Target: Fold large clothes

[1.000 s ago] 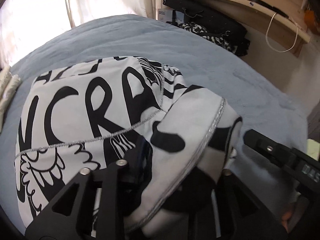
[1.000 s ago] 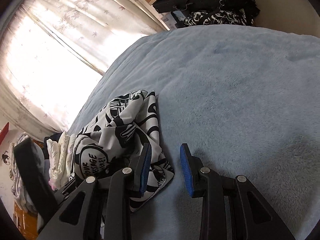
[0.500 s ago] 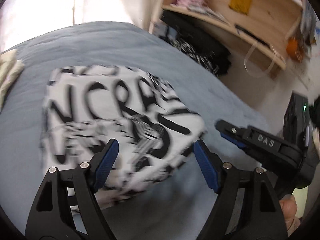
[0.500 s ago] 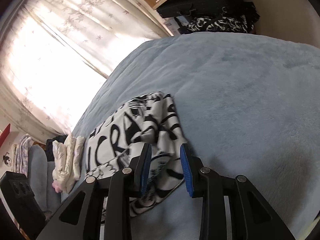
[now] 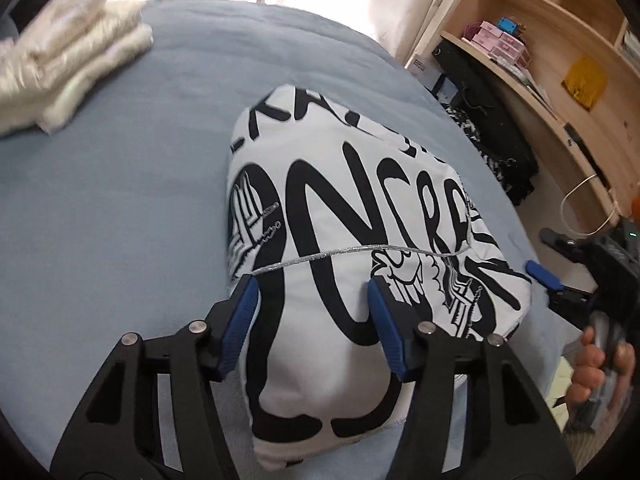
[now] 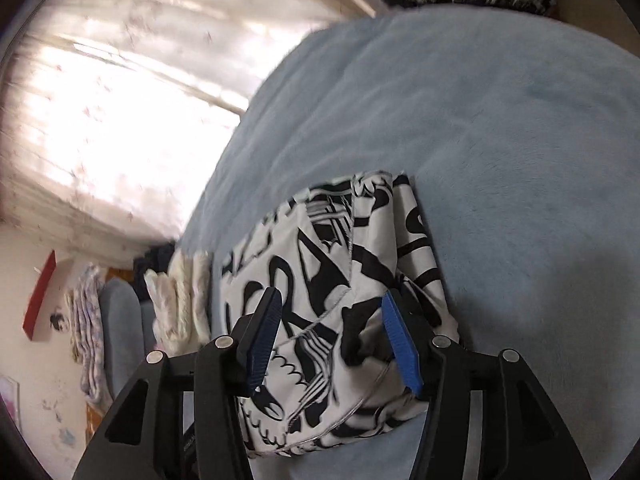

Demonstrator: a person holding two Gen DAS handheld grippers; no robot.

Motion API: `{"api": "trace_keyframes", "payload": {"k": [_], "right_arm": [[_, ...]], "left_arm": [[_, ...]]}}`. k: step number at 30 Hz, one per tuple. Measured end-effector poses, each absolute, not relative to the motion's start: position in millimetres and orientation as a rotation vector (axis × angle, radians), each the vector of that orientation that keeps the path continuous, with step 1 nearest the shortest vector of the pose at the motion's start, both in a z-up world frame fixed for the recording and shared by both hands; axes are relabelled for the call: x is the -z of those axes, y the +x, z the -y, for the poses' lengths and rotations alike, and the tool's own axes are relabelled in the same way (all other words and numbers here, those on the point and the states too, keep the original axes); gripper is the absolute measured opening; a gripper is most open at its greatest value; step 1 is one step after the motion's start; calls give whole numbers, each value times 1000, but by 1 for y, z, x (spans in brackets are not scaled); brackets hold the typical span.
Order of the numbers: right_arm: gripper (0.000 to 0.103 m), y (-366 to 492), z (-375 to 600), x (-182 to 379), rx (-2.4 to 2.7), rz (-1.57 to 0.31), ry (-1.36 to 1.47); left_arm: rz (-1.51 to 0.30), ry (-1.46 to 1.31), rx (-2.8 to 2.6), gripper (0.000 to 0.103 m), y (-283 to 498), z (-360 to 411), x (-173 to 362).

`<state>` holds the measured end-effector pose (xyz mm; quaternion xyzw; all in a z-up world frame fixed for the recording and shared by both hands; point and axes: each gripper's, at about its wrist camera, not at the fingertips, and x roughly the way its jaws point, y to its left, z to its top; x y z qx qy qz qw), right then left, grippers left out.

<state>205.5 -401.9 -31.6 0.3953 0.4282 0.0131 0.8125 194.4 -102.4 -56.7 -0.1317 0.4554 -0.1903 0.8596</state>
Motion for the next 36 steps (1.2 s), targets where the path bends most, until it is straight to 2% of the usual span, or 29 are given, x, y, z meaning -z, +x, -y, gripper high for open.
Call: {"api": "trace_keyframes", "payload": {"k": [4,7,9,13,14,16,19,22,27,33,36], "right_arm": [[54,223,399,52,-39,-1038,821],[53,234,396,63,-64,-1063,816],[49,243,394,71,-73,-1082,805],[29,254,388,79,-83,-1120,742],[20,253,384,72,-98,-1097,695],[9,243,379,51,-107,-1028,628],[3,209,377,3,-97,-847,544],[3,187,378,-5,-35,-821,461],[3,182,387,42,35,-942,467],[3,181,391,36,62,-951,466],[11,181,387,18,90,-988,465]], "left_arm": [[-936,-272,414,54,199,100,65],[-937,-263,420,54,201,103,69],[-939,-258,421,54,203,109,71],[-948,-251,417,54,209,121,75],[-949,-248,413,54,209,124,73],[-956,-237,406,53,210,131,73],[-957,-199,391,50,209,142,71],[-939,-110,375,49,204,158,72],[-915,84,316,50,196,192,93],[-890,114,299,50,190,203,97],[-893,93,315,49,188,200,90]]}}
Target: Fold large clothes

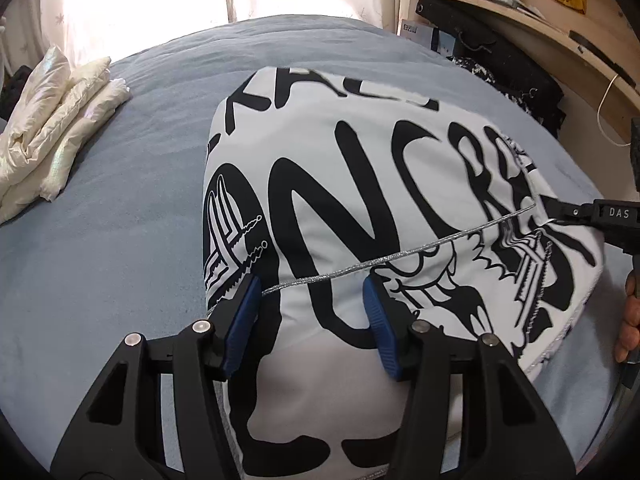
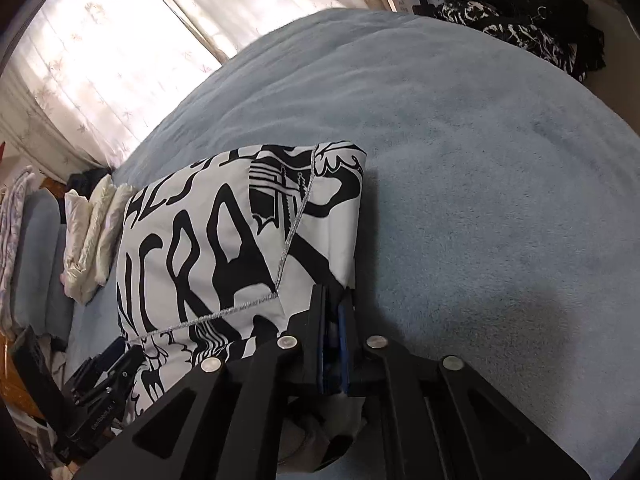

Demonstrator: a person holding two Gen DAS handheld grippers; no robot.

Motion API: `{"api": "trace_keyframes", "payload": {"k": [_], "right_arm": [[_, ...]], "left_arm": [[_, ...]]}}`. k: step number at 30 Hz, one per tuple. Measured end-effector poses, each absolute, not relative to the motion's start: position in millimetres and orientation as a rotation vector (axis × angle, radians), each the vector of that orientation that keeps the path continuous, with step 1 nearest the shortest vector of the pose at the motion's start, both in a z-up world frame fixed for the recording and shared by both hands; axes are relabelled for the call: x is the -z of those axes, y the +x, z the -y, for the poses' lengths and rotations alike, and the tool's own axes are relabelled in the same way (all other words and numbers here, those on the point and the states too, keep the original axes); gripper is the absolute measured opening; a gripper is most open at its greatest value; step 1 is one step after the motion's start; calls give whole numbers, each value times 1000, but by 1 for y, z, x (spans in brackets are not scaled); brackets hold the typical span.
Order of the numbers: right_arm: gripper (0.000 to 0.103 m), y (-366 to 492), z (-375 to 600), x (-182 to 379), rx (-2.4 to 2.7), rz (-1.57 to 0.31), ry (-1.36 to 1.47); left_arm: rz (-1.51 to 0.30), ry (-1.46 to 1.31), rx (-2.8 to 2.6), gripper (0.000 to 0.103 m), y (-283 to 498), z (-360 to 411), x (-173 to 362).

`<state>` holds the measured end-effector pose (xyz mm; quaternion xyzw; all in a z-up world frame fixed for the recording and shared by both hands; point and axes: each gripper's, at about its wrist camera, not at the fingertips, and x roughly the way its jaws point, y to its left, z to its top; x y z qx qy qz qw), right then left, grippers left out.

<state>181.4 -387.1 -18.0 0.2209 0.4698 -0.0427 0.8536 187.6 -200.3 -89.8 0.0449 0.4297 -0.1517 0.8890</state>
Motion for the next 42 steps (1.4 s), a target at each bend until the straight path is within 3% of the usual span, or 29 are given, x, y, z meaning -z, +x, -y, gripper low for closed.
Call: {"api": "trace_keyframes", "payload": {"k": [8,11,13,21,23,24,29,36,42], "right_arm": [[15,181,363,-46,20,-884,439],[25,210,337,-53,-20,-891,429],[28,235,313,-50,-59,-901,413],[28,298,305,-4,71,-958,230],[17,290,324,10,78,-954,218],[16,287,330,13,71,-949,239],[17,271,354,17,82,-908,359],[18,272,345,20,103,-920,336],[24,247,319,-9,129,-958,314]], "left_arm": [[-840,22,354,49,198,181,45],[-875,3,315,37,224,180,43],[-897,-7,313,34,243,182,44],[-880,49,266,33,292,206,64],[-904,16,273,34,300,206,76],[-897,9,270,35,301,207,82],[-795,145,201,37,291,227,102],[-797,97,218,37,290,221,99],[-885,47,213,37,273,205,71]]}}
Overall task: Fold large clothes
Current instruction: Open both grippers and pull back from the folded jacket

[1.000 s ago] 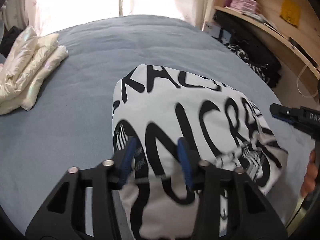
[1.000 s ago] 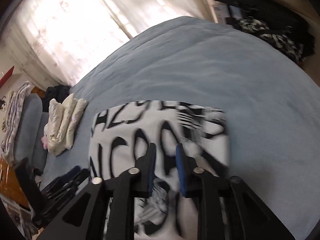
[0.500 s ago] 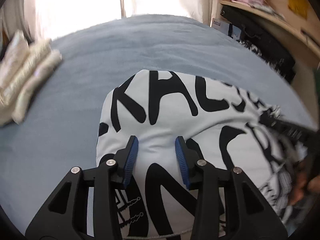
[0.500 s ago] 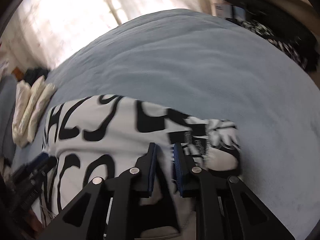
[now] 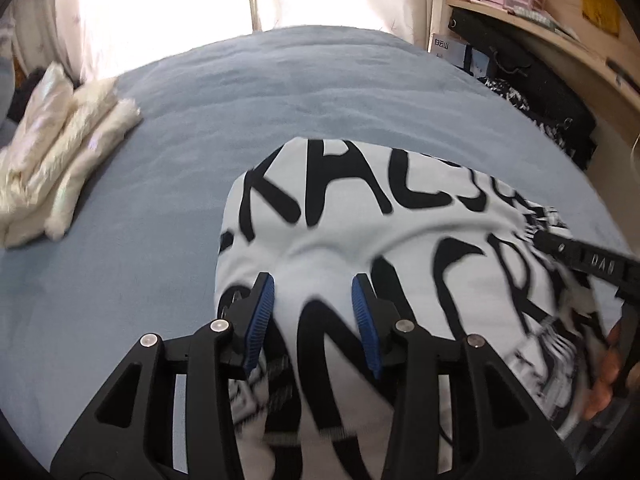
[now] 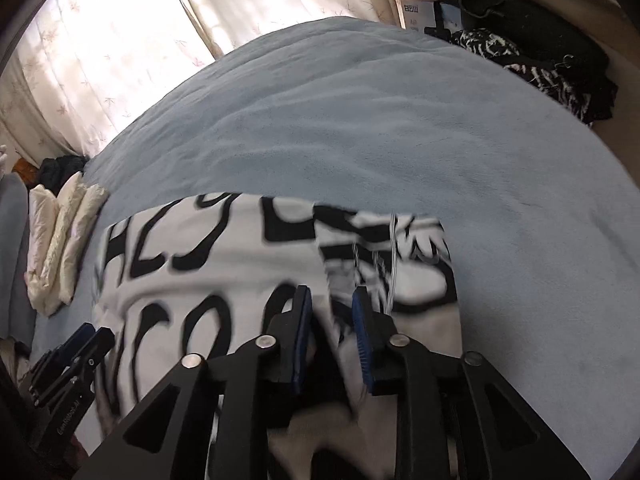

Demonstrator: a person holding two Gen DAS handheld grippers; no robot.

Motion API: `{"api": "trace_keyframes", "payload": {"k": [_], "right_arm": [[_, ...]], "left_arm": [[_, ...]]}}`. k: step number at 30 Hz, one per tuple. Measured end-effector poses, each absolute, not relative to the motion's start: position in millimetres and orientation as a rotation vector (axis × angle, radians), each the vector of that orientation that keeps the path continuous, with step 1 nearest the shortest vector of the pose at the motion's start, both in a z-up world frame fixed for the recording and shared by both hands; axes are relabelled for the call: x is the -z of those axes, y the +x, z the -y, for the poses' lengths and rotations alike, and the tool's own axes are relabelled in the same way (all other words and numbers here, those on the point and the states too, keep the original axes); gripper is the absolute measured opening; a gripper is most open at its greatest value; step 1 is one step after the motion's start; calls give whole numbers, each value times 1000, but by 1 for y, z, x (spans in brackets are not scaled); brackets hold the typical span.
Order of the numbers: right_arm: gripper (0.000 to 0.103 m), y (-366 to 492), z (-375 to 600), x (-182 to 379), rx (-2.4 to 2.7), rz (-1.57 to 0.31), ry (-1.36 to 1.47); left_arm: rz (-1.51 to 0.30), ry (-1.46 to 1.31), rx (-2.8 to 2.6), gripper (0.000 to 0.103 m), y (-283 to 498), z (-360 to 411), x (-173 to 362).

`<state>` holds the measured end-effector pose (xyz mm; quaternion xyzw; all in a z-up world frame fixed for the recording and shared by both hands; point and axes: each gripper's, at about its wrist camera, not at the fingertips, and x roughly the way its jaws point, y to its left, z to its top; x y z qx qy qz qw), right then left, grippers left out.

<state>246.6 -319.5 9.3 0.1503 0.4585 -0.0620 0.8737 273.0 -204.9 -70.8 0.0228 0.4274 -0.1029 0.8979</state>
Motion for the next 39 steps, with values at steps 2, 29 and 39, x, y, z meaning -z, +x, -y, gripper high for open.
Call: {"api": "trace_keyframes", "payload": {"k": [2,29,39], "right_arm": [[25,227,307,-20,89,-958,308],[63,35,274,-7,127,-1049,431],[63,28,269,-34,64,-1036,422]], "left_arm": [[-892,5,232,37,259,195,62],[-991,-122,168,39,130,92,87],[-951,-74,221,40,124,99,75]]}}
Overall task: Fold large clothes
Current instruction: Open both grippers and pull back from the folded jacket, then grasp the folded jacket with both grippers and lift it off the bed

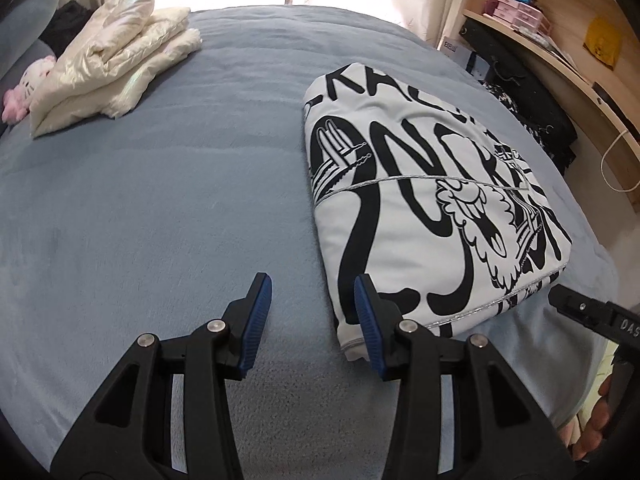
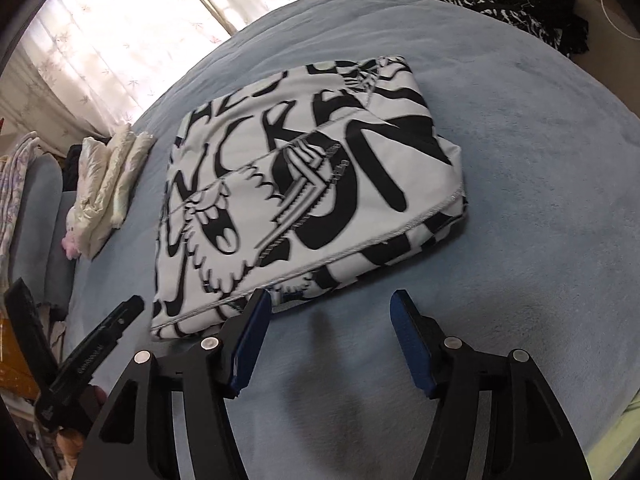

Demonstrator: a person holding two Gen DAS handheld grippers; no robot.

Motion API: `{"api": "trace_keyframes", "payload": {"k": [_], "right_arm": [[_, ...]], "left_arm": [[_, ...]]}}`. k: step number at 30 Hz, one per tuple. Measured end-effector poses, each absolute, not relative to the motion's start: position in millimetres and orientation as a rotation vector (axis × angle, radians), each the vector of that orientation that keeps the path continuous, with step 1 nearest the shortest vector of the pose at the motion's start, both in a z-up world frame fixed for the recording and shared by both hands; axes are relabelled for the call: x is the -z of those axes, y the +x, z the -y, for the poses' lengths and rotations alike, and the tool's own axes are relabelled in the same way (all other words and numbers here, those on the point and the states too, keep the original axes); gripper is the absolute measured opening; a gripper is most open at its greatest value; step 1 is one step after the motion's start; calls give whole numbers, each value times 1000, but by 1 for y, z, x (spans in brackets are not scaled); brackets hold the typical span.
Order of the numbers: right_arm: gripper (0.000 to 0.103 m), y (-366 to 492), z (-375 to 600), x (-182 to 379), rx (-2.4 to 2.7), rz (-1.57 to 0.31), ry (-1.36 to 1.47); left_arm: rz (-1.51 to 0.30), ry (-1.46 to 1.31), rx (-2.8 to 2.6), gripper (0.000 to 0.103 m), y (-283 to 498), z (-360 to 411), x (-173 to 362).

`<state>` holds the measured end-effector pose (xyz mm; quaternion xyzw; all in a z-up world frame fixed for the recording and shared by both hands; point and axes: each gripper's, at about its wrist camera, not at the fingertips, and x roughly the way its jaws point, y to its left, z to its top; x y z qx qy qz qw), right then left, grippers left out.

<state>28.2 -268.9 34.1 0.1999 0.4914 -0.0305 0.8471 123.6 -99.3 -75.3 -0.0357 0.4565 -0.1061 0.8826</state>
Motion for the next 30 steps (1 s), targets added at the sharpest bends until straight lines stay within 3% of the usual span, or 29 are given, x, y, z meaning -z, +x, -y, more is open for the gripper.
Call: {"api": "trace_keyframes", "payload": {"k": [7,10,17,20,30], "right_arm": [[63,33,257,-61,18,-1021,379],[64,49,249,-73,2,-1017,352],[81,82,259,-115,-13,-939,255],[86,94,271,-128,-19,-915,219],[88,144,357,-81,-53,-1021,377]], "left_arm": [[-942,-80,264,40,126,101,73],[-944,-103,288,46,131,100,72],[-931,-230,334,65,159,91,53],[-921,-260,352,67,175,89,45],[-1032,-289,399,67,225,109,77]]}}
